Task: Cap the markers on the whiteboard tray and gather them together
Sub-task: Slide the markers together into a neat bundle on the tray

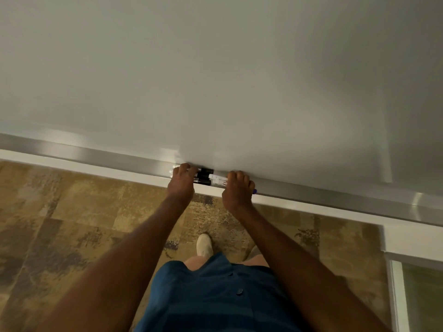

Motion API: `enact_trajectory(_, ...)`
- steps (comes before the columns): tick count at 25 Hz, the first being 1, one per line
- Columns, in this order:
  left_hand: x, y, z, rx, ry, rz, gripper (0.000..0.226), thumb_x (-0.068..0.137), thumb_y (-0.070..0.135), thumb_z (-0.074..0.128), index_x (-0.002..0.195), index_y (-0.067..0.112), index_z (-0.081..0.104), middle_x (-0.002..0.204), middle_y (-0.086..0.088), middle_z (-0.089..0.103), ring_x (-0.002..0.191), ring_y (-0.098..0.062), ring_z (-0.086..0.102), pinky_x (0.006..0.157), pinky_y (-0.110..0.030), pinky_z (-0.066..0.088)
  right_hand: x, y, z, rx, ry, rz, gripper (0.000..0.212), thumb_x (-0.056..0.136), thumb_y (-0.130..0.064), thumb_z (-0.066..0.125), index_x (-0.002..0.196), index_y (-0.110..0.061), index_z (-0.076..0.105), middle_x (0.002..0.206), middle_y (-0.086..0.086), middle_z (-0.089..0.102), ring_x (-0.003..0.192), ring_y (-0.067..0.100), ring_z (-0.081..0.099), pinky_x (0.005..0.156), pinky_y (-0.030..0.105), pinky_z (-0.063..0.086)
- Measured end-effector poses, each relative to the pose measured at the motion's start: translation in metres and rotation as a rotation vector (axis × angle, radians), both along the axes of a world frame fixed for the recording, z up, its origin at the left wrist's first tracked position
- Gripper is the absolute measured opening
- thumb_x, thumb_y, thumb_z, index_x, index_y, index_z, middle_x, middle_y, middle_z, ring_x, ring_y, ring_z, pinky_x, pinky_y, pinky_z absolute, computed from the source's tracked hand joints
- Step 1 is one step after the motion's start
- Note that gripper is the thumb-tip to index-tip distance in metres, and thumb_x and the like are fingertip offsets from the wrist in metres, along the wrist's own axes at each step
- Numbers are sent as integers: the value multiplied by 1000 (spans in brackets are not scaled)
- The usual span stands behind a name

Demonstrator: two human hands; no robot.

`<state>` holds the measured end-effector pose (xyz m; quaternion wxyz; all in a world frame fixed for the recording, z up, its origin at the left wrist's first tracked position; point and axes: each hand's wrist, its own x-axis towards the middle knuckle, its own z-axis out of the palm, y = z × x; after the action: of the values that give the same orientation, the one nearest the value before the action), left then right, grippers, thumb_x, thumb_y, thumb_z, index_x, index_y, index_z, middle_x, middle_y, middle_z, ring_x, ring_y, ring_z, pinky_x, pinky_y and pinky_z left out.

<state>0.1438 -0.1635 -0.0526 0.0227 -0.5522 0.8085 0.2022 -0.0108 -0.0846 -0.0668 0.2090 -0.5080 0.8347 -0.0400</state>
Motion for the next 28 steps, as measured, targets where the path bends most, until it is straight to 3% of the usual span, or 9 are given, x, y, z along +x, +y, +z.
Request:
enact_trajectory(5, 19, -6, -5, 6, -9, -63, 55, 85, -11, 53, 134, 14, 56, 144, -11, 46, 129, -32, 42, 88, -45, 58, 12, 3, -16, -85, 48, -72, 41, 83, 0, 51, 121, -13, 57, 123, 12, 56, 114, 33, 50, 96, 43, 38)
enact_trajectory(11, 31, -13, -9, -25, 36, -119, 55, 85, -8, 57, 136, 13, 55, 142, -13, 48, 126, -34, 44, 83, -45, 59, 23, 22, -14, -235, 157, -45, 53, 80, -4, 45, 131, -10, 61, 132, 15, 59, 124, 37, 53, 108, 51, 39)
enact_trajectory(14, 33, -15, -12, -24, 46, -132, 56, 84, -9, 58, 136, 14, 55, 142, -13, 48, 125, -35, 45, 80, -46, 60, 34, 33, -15, -231, 110, -78, 46, 86, -5, 47, 130, -9, 62, 135, 18, 60, 124, 37, 55, 105, 49, 46)
enact_trajectory(19, 34, -15, -14, -18, 74, -125, 54, 88, -7, 54, 137, 16, 54, 145, -11, 46, 130, -33, 42, 86, -44, 59, 37, 29, -14, -285, -38, 64, 43, 95, 2, 51, 136, -6, 58, 143, 20, 52, 135, 33, 48, 110, 41, 48)
enact_trajectory(24, 45, -18, -9, -73, 179, -10, 52, 89, -7, 53, 139, 8, 53, 143, -17, 48, 132, -35, 41, 101, -45, 52, 15, 31, -11, -466, -125, -431, 36, 96, -2, 53, 131, -7, 57, 138, 15, 53, 129, 29, 46, 108, 37, 46)
enact_trajectory(28, 58, -24, -9, 34, 326, 279, 49, 92, -3, 51, 140, 6, 50, 143, -20, 44, 132, -35, 40, 111, -43, 39, -3, 26, -14, -473, -265, -532, 27, 102, -7, 52, 127, -3, 62, 132, 16, 58, 123, 28, 56, 108, 38, 48)
